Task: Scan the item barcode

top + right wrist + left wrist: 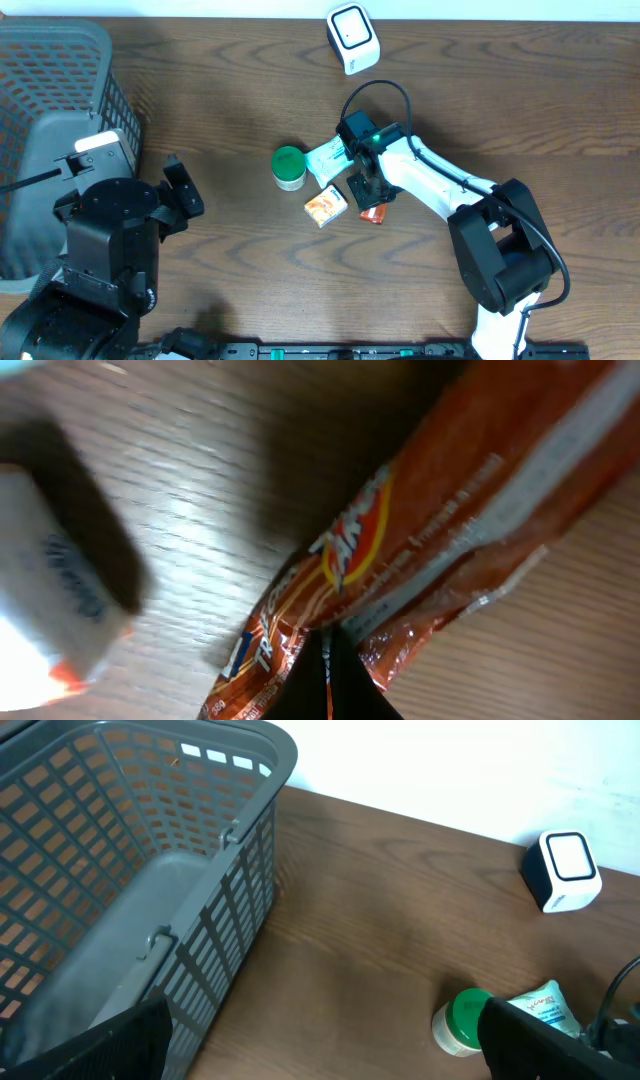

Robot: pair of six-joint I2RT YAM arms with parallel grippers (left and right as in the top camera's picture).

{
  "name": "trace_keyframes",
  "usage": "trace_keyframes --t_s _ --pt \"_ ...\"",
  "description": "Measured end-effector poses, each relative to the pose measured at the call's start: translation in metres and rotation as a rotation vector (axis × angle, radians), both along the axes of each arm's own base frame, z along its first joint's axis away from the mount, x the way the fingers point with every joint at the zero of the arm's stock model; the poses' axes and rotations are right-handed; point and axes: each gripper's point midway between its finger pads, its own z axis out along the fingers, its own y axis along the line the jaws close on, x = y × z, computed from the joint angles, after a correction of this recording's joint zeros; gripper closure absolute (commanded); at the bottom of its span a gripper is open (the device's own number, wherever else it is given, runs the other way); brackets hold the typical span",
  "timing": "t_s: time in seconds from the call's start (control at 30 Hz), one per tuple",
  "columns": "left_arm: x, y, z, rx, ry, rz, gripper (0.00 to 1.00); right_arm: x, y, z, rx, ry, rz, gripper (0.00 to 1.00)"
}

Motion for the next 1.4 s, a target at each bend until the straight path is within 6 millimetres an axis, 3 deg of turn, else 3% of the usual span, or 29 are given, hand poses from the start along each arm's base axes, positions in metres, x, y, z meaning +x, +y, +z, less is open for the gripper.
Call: trace_keyframes --t_s 0.13,0.3,0.57,0.7,0.97,1.1,1.23,1.4 --pt "0.000 0.000 0.000 0.000 0.000 0.000 0.02 -0.003 0.015 0.000 0.080 0.025 0.038 0.99" --pt "0.000 0.000 0.000 0.000 0.000 0.000 0.02 -0.024 0.017 0.006 0.095 0.122 0.054 0.99" --pt "0.000 0.000 0.000 0.000 0.000 -0.001 0.02 -0.024 0.022 0.045 0.111 0.135 0.066 0.95" --pt "0.000 0.000 0.000 0.000 0.000 0.000 0.02 -0.030 0.019 0.051 0.108 0.148 0.067 0.94" --pt "0.000 0.000 0.000 0.000 0.000 0.000 0.02 -0.057 0.006 0.016 0.087 0.222 0.049 0.89" --pt "0.000 0.000 0.000 0.000 0.000 0.000 0.02 -0.065 0.003 -0.005 0.103 0.222 0.047 0.93" --pt "0.000 0.000 0.000 0.000 0.000 0.000 0.02 -0.064 0.006 -0.010 0.125 0.198 0.046 0.99" --pt "0.000 0.000 0.000 0.000 0.000 0.000 0.02 -0.072 0.000 -0.005 0.099 0.239 0.039 0.99"
